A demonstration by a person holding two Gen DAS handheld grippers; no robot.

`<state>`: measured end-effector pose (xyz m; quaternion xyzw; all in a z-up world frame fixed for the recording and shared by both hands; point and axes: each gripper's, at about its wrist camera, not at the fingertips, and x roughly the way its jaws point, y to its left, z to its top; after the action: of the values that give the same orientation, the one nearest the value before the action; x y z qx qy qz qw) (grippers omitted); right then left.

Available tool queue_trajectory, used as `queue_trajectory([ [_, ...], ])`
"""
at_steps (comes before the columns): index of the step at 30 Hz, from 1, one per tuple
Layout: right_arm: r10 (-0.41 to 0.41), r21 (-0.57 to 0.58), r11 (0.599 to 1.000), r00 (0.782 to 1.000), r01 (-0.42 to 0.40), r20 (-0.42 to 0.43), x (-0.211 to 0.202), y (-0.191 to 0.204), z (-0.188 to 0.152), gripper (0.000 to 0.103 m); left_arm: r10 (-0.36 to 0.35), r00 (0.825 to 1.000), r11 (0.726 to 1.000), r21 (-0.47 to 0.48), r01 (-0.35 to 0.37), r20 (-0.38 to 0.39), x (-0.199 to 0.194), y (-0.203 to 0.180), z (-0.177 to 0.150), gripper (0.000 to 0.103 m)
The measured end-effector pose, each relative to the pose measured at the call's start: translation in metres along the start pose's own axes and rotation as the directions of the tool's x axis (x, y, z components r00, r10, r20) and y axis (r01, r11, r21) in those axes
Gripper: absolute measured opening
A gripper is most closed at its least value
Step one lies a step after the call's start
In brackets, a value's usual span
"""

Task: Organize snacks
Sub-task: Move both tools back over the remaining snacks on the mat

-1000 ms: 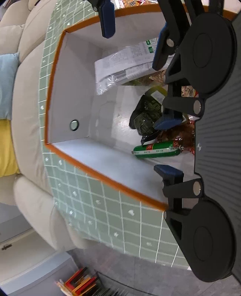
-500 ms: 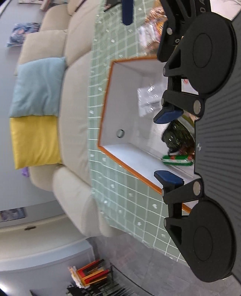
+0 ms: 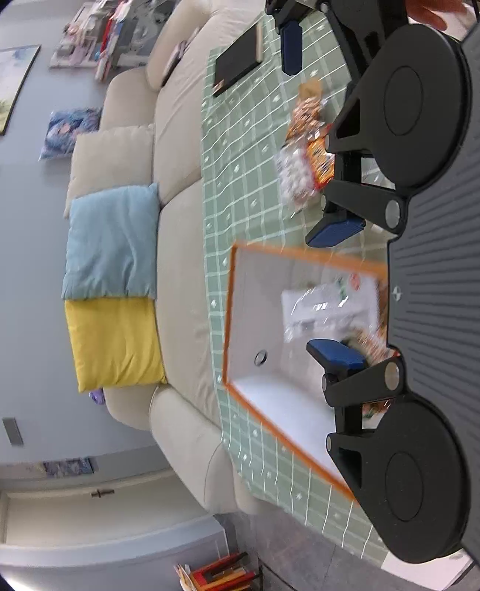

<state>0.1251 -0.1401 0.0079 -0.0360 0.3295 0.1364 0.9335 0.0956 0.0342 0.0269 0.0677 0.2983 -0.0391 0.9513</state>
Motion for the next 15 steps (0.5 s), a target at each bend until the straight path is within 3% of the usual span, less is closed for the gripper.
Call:
queue_trajectory([
  [6,-0.050,0.121,0.991,0.998,0.056,-0.048,-0.011,-0.036,-0.033,0.097,-0.045,0.999,0.998,0.039,0.045,-0.026,0.001,-0.036,-0.017,0.069],
  [10,-0.142,0.174,0.972,0.984,0.160,-0.111,-0.007,-0.057,-0.053,0.097,-0.106,0.991,0.993,0.034,0.109,-0.080,0.010,-0.055,-0.030,0.074],
  [15,-0.163,0.245,0.947,0.969,0.206,-0.188,0.004,-0.078,-0.072,0.097,-0.107,0.984,0.993,0.039,0.114,-0.144,0.024,-0.072,-0.049,0.075],
])
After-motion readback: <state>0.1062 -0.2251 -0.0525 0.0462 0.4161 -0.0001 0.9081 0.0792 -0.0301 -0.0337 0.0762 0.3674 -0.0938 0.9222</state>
